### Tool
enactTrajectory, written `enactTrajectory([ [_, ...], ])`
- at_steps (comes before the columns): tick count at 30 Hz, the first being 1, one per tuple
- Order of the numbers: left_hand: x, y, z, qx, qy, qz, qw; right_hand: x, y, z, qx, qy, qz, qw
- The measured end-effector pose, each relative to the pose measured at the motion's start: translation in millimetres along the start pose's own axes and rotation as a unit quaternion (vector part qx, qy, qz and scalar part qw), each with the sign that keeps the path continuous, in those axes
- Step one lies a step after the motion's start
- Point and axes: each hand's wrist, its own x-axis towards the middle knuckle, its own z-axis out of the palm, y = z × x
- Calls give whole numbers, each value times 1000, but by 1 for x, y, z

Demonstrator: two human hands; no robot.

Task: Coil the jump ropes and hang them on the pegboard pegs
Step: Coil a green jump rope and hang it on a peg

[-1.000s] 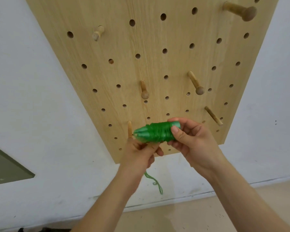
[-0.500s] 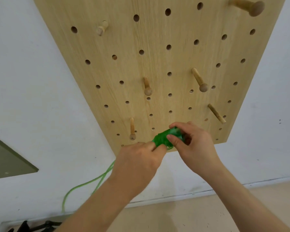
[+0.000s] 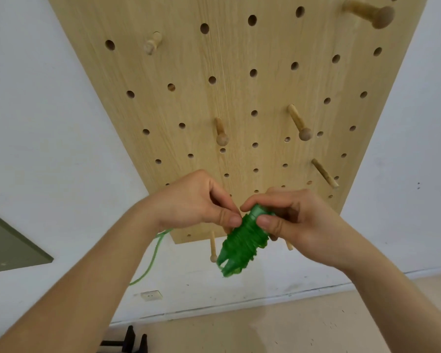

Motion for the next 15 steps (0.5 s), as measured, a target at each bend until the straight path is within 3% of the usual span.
enactTrajectory([
  [2, 5, -11, 4, -136, -22, 32, 990, 3, 6, -2, 173, -9, 18, 985],
  [4, 12, -20, 22, -304, 36, 23, 952, 6, 16, 5, 352, 26, 43, 935],
  [6, 18, -27, 47, -362, 129, 2, 923, 8, 27, 17, 482, 85, 58, 870],
  [8, 18, -30, 66, -345, 197, 6, 918, 9, 33, 27, 527, 129, 65, 838],
  [15, 10, -30, 95, -390, 289, -14, 874, 10, 39, 46, 499, 233, 78, 831],
])
